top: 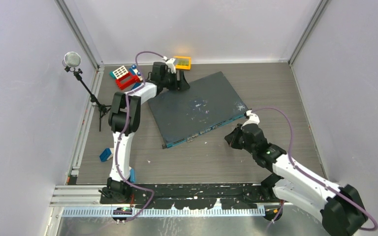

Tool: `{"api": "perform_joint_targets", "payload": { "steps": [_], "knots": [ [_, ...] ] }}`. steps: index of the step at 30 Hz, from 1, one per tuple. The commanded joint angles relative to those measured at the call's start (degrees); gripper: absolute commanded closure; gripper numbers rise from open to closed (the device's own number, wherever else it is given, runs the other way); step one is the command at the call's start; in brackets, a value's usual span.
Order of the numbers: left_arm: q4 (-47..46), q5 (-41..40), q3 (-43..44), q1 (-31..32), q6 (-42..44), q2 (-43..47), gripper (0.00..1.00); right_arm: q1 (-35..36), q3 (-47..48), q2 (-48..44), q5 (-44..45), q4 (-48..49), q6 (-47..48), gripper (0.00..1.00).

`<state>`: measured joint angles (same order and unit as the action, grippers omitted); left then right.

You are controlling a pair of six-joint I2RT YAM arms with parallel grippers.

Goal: Insert the plug into the switch port
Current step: Reset both arms

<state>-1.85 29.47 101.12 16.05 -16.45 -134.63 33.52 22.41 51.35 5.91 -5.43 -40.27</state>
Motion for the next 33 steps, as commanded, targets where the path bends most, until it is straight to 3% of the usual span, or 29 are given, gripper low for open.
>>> {"api": "perform_joint_targets", "payload": {
  "steps": [1,6,12,18,24,31,33],
  "knots": [
    [-1.4,-8.7,-3.7,0.8,-4.4,9.4,0.23,-0.1,1.5,-7.9,1.6,-7.3,3.4,0.84],
    [-1.3,-16.1,-13.8,3.2,-4.4,22.7,0.09,-0.2,4.0,-14.5,6.7,-13.0,5.3,0.44],
    [2.5,-24.7,-37.2,5.4,-9.8,43.6,0.05,-0.1,3.8,-19.4,8.0,-15.3,5.0,0.28],
    [8.5,-36.4,-60.1,8.2,-17.5,67.6,0.04,-0.1,3.4,-20.5,17.3,-20.9,-3.1,0.24],
    [22.1,-42.2,-67.8,8.7,-17.0,84.7,0.02,-0.1,3.3,-22.1,18.4,-24.0,-3.7,0.23],
    [24.6,-45.6,-76.2,8.7,-14.9,100.1,0.02,-0.1,0.4,-27.6,19.5,-23.5,-5.2,0.23],
    [23.9,-43.0,-78.0,8.7,-14.0,102.4,0.03,-0.2,-0.4,-28.3,19.2,-23.3,-5.8,0.23]
  ]
}}
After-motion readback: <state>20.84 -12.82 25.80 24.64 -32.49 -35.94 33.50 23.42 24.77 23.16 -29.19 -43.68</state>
